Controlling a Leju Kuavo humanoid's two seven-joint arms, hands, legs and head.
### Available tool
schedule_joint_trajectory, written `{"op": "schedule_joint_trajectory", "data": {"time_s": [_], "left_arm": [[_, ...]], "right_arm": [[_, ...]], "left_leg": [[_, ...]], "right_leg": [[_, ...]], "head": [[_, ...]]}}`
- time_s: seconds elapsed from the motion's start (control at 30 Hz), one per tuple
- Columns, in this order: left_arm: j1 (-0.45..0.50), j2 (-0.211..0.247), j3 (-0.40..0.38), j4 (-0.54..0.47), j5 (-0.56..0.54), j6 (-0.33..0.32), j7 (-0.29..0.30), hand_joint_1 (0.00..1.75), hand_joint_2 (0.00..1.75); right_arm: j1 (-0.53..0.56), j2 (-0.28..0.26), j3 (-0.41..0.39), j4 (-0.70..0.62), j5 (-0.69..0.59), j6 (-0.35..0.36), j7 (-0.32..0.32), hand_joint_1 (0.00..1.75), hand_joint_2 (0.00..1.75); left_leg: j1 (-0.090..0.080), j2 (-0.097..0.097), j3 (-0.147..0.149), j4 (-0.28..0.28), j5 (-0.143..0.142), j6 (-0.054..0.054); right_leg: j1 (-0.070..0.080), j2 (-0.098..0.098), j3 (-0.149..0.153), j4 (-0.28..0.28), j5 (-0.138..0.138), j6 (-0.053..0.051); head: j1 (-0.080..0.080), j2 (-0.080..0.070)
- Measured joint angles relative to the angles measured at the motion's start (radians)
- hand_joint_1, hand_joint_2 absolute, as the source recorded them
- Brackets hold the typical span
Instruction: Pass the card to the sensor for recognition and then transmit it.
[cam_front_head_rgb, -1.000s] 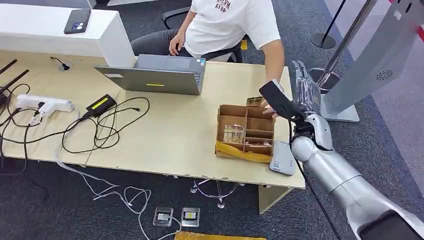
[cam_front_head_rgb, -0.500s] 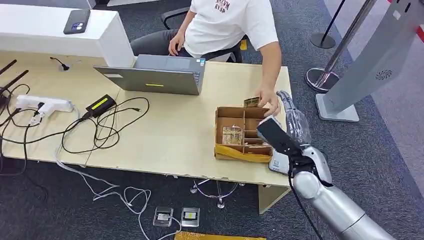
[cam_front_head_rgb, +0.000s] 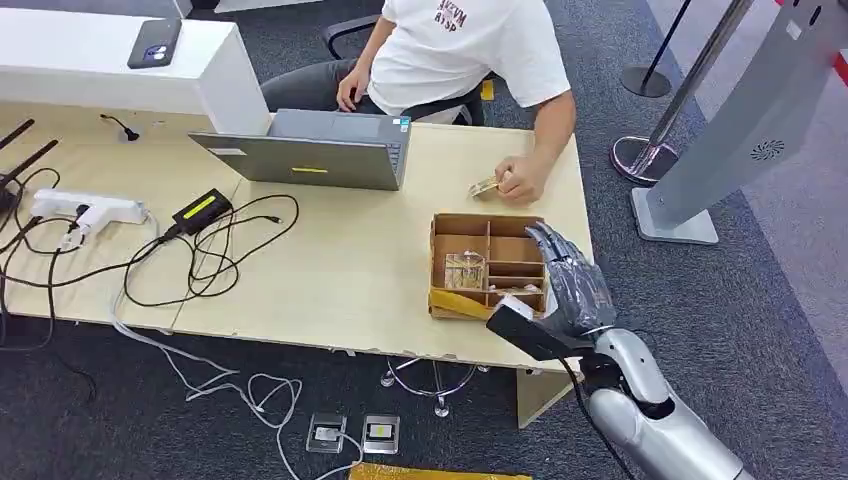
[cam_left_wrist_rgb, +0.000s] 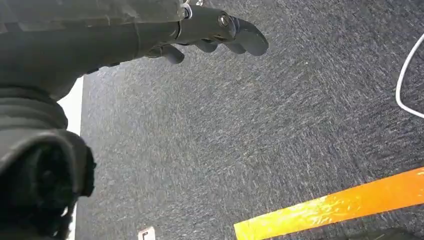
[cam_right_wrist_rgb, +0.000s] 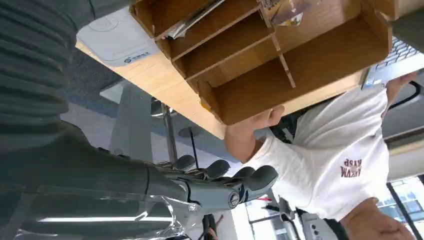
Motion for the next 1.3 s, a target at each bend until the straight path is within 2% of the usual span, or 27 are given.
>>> {"op": "schedule_joint_trajectory", "data": {"time_s": [0.2,0.37,1.03,1.3], "left_arm": [[-0.002,0.000,0.000,0.000,-0.006,-0.002,0.005,0.00,0.00],[-0.004,0.000,0.000,0.000,-0.006,-0.003,0.012,0.00,0.00],[-0.001,0.000,0.000,-0.001,0.015,0.003,0.023,0.00,0.00],[0.002,0.000,0.000,-0.007,0.027,0.008,0.023,0.00,0.00]], "right_arm": [[-0.003,0.000,0.027,-0.005,0.147,0.041,0.052,0.00,1.75],[-0.016,0.002,0.055,0.000,0.230,0.042,0.097,0.00,1.75],[-0.085,0.068,0.129,0.147,0.274,0.024,0.094,0.00,1.75],[-0.113,0.099,0.156,0.241,0.280,-0.010,0.100,0.00,1.75]], "left_leg": [[0.000,0.000,0.000,0.000,0.000,0.000],[0.000,0.000,-0.001,0.000,0.000,0.000],[0.000,-0.001,-0.001,0.000,0.000,0.000],[0.000,-0.001,-0.001,0.000,0.000,0.000]], "right_leg": [[0.000,0.000,0.000,0.000,0.000,0.000],[0.000,0.000,0.000,0.000,0.000,0.000],[0.000,-0.001,0.000,0.000,0.000,0.000],[0.000,0.000,0.000,0.000,0.000,0.000]], "head": [[0.000,0.000],[0.000,0.000],[0.000,0.000],[0.000,0.000]]}}
